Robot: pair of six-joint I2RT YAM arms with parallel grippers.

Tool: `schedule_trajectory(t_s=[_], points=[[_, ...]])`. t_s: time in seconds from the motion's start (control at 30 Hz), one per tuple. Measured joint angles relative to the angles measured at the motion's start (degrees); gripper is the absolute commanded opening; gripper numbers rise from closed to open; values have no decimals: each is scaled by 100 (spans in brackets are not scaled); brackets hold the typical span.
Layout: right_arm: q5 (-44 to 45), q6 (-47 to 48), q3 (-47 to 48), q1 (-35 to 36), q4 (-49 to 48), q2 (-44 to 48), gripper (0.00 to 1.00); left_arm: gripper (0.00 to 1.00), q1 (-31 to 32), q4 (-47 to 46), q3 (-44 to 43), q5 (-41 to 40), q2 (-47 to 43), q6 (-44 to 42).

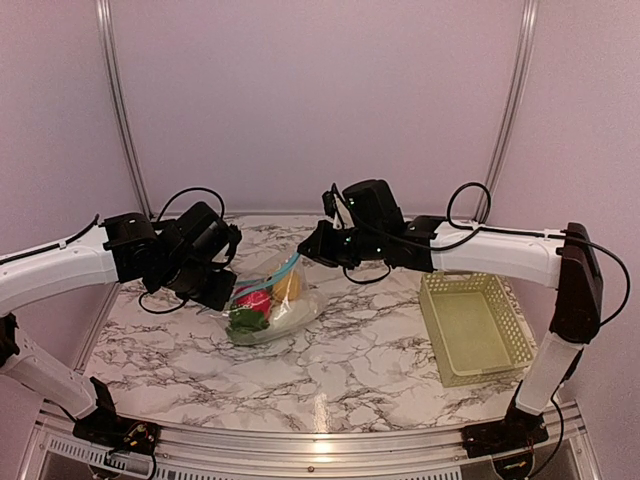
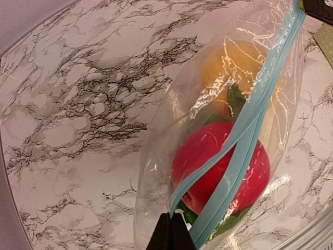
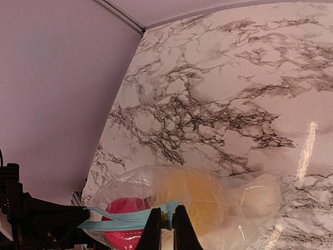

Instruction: Open the zip-top bag and remove the fake food

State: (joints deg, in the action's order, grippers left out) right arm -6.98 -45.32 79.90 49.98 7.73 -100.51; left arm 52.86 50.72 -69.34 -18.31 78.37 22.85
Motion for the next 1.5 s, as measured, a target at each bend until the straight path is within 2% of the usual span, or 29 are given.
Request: schedule_trajectory(t_s=[0.07, 0.1, 0.27, 0.37, 0.57, 0.73, 0.8, 0.87, 1.07, 1.2, 1.3, 1.5], points=[[0, 15, 0, 2, 0, 0, 7, 0, 2, -31, 2, 37, -7, 39], [2, 22, 0, 2, 2, 0, 11, 0, 2, -61, 4, 76, -20, 68], [85, 133, 13, 17, 55, 0, 50, 0, 2, -389, 133, 498, -299, 396], [264, 269, 103, 90, 221, 0, 59, 0, 20, -787, 315, 872, -562, 739], [852, 402, 221, 269, 728, 164, 60, 0, 173, -1836, 859, 1379, -879, 1650], [1298, 361, -278, 389, 1016, 940, 60, 0, 352, -2553, 1189, 1547, -892, 2330], [1419, 332, -542, 446, 1051, 1274, 53, 0, 437, -2763, 1189, 1580, -863, 2481], [1580, 291, -748, 581, 1099, 1523, 50, 0, 518, -3008, 1189, 1604, -789, 2636], [1912, 446, -929, 1311, 1025, 1445, 45, 0, 586, -3292, 1200, 1635, -551, 2916], [2387, 555, -813, 1716, 1211, 1137, 48, 0, 586, -3314, 1222, 1626, -529, 3047], [2669, 610, -820, 1847, 1386, 1161, 52, 0, 586, -3390, 1305, 1611, -531, 3128], [2643, 966, -839, 1847, 1209, 1285, 51, 0, 592, -3473, 1499, 1641, -531, 3220]])
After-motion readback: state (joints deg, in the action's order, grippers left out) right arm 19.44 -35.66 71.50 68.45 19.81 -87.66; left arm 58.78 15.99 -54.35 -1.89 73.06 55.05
